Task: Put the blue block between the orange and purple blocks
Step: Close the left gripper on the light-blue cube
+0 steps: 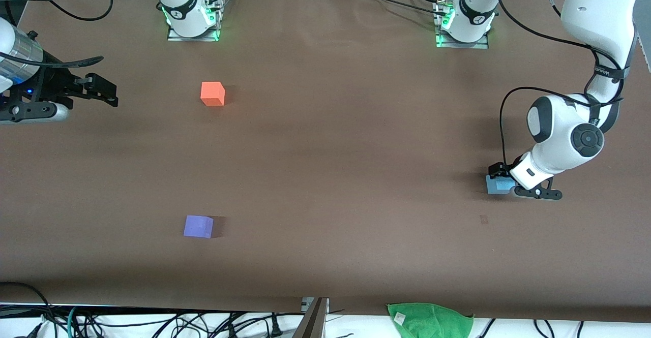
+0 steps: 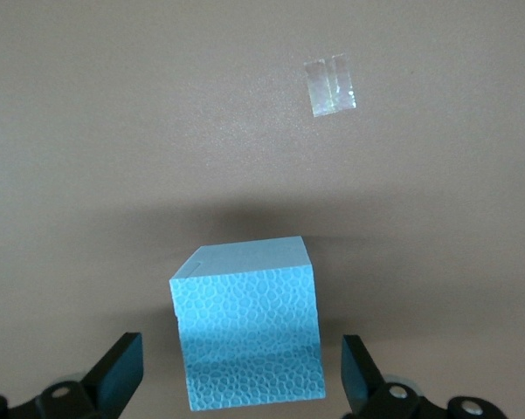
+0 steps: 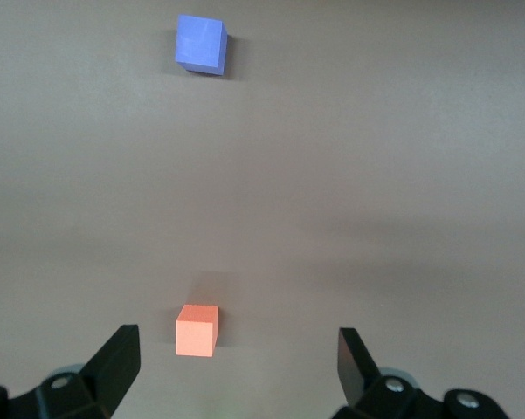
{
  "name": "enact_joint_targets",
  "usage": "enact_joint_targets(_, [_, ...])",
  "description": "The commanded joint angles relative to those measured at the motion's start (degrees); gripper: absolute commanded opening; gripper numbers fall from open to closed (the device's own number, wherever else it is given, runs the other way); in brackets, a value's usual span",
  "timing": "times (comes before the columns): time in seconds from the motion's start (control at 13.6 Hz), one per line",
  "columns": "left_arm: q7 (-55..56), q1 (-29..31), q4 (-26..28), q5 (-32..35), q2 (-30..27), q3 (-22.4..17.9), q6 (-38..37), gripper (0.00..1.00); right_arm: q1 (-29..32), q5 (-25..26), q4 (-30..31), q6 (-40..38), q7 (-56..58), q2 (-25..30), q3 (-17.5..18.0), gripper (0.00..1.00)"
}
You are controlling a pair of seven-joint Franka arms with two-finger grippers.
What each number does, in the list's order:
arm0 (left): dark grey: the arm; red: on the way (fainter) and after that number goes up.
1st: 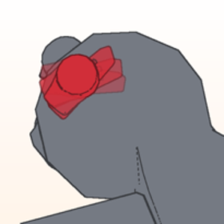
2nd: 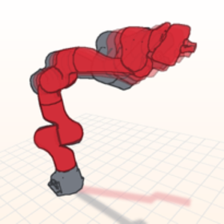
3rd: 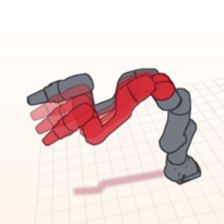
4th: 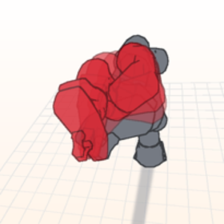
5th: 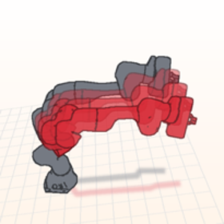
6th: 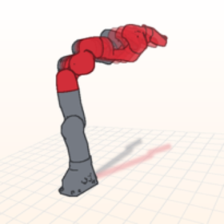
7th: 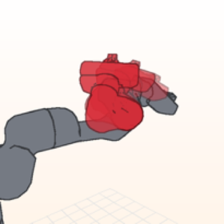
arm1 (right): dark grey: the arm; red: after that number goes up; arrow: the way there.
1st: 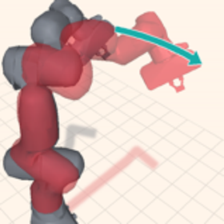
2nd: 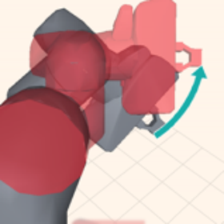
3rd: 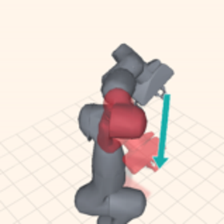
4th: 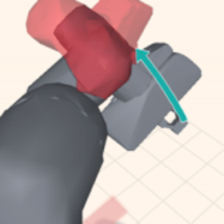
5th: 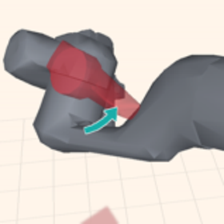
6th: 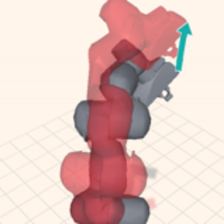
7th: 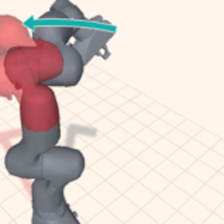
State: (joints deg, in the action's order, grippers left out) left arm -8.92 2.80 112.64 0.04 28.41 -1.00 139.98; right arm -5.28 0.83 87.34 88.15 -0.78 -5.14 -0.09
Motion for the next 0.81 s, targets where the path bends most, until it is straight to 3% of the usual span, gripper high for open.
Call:
enact_joint_targets(0.0, [-0.49, -0.26, 0.39, -1.00, 0.25, -0.05, 1.43, 1.00, 0.18, 0.22, 0.55, -1.22, -0.54, 0.84, 0.27, 1.00])
enact_joint_targets(0.29, [-0.49, -0.34, 0.30, -3.81, 2.35, -0.05, 3.36, 1.00, 0.18, 0.22, 0.47, -1.22, -0.54, 0.84, 0.27, 1.00])
enact_joint_targets(0.37, [-0.49, -0.43, 0.30, -3.99, 2.79, -0.05, 4.58, 0.95, 0.18, 0.22, 0.55, -1.22, -0.54, 0.84, 0.27, 1.00])
enact_joint_targets(0.44, [-0.57, -0.43, 0.22, -3.99, 3.06, -0.05, 4.68, 0.76, 0.18, 0.22, 0.47, -1.22, -0.54, 0.84, 0.27, 1.00])
enact_joint_targets(0.51, [-1.44, -0.43, 0.21, -3.90, 2.97, 0.03, 4.60, 0.41, 0.18, 0.22, 0.55, -1.22, -0.62, 0.84, 0.27, 1.00])
enact_joint_targets(0.59, [-1.45, -0.43, 0.13, -3.90, 2.97, -0.05, 4.51, 0.22, 0.18, 0.22, 0.55, -1.31, -0.71, 0.84, 0.27, 1.00])
enact_joint_targets(0.73, [-1.28, -0.52, -0.05, -3.90, 3.06, 0.03, 4.42, 0.06, 0.18, 0.22, 0.55, -1.22, -0.71, 0.84, 0.18, 1.00])
